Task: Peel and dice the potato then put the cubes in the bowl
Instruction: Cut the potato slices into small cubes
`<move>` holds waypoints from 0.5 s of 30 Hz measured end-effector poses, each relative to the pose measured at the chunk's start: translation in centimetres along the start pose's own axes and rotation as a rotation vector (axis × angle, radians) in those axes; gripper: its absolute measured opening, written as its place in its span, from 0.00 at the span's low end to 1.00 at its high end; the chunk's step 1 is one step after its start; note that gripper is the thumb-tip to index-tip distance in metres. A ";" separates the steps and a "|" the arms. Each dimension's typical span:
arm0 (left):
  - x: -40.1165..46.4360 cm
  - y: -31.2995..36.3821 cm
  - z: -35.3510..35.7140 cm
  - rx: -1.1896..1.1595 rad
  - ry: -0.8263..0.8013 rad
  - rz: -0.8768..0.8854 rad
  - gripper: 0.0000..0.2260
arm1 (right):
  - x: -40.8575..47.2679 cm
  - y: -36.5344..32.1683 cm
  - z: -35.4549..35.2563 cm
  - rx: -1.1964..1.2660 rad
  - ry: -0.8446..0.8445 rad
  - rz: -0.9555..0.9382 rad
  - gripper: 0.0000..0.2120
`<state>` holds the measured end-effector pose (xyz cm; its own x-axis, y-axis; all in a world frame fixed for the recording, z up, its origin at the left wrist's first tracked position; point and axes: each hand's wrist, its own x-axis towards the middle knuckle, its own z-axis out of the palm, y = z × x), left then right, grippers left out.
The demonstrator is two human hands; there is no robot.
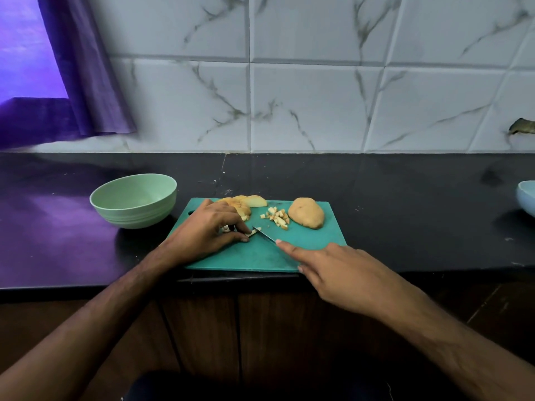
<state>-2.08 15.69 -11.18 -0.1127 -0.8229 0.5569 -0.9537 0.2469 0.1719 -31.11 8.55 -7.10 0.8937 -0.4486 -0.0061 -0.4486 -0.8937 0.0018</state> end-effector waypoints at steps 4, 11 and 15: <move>0.0 0.0 0.1 0.002 0.008 0.003 0.14 | 0.5 0.7 -0.5 0.102 -0.035 0.038 0.24; -0.1 0.0 0.1 -0.014 0.008 0.007 0.13 | 0.5 0.2 0.1 0.264 -0.041 0.029 0.23; -0.1 -0.2 0.2 -0.010 0.005 0.003 0.13 | 0.4 -0.2 0.3 0.201 -0.031 0.024 0.25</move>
<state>-1.95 15.65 -11.41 -0.1146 -0.8194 0.5617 -0.9505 0.2549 0.1780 -30.70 8.56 -7.40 0.8835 -0.4668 -0.0393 -0.4648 -0.8631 -0.1975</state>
